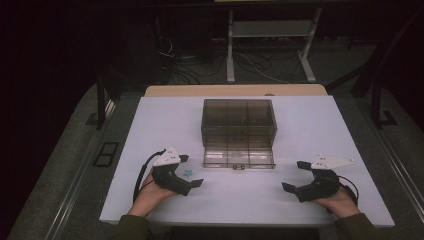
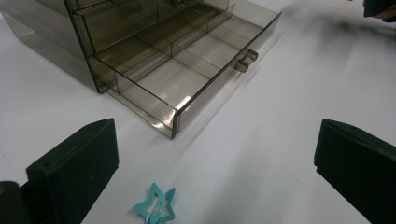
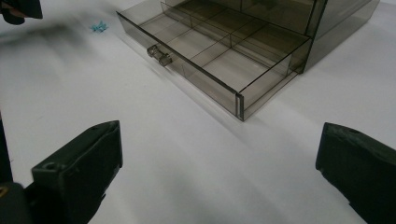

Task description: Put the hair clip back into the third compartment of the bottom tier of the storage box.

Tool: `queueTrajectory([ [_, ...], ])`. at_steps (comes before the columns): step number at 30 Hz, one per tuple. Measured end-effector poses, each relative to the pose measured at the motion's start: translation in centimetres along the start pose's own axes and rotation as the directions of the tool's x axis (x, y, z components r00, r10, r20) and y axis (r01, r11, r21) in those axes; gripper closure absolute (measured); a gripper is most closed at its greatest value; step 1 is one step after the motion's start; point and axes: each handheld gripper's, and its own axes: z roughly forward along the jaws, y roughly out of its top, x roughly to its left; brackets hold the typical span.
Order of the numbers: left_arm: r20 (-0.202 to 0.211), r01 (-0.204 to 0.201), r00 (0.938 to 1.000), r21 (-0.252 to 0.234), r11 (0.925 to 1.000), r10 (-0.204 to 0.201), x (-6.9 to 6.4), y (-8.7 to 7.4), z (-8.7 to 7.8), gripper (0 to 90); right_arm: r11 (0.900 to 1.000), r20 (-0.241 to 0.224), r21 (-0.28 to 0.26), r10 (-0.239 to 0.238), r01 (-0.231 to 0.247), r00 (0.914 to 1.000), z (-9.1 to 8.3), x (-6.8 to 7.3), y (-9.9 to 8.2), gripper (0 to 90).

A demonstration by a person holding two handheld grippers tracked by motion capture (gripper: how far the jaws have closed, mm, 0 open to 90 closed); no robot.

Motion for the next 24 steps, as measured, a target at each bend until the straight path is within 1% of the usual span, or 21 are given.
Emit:
queueTrajectory([
  [5, 0.003, -0.001, 1.0000, -0.006, 1.0000, 0.001, 0.21, 0.09, -0.01, 0.0, 1.0000, -0.004, 0.001, 0.001, -0.001, 1.0000, 0.06, 0.01, 0.00, 0.1],
  [14, 0.011, 0.002, 0.9999, -0.009, 1.0000, -0.002, 0.43, 0.23, 0.14, 0.0, 0.9998, -0.018, 0.002, 0.017, -0.017, 0.9997, 0.13, -0.14, -0.01, 0.1],
  [19, 0.004, -0.005, 1.0000, -0.014, 0.9999, 0.005, 0.50, 0.34, 0.03, 0.0, 0.9999, -0.018, 0.006, 0.014, -0.014, 0.9997, 0.31, -0.14, 0.00, 0.1],
  [21, 0.003, -0.001, 1.0000, -0.019, 0.9998, 0.001, 0.52, 0.39, -0.02, 0.0, 0.9999, -0.021, 0.008, 0.013, -0.013, 0.9997, 0.49, -0.12, 0.00, 0.1],
  [24, 0.003, -0.004, 1.0000, -0.024, 0.9997, 0.004, 0.62, 0.36, 0.03, 0.0, 0.9999, -0.022, 0.014, 0.004, -0.004, 0.9997, 0.70, 0.00, -0.01, 0.1],
])
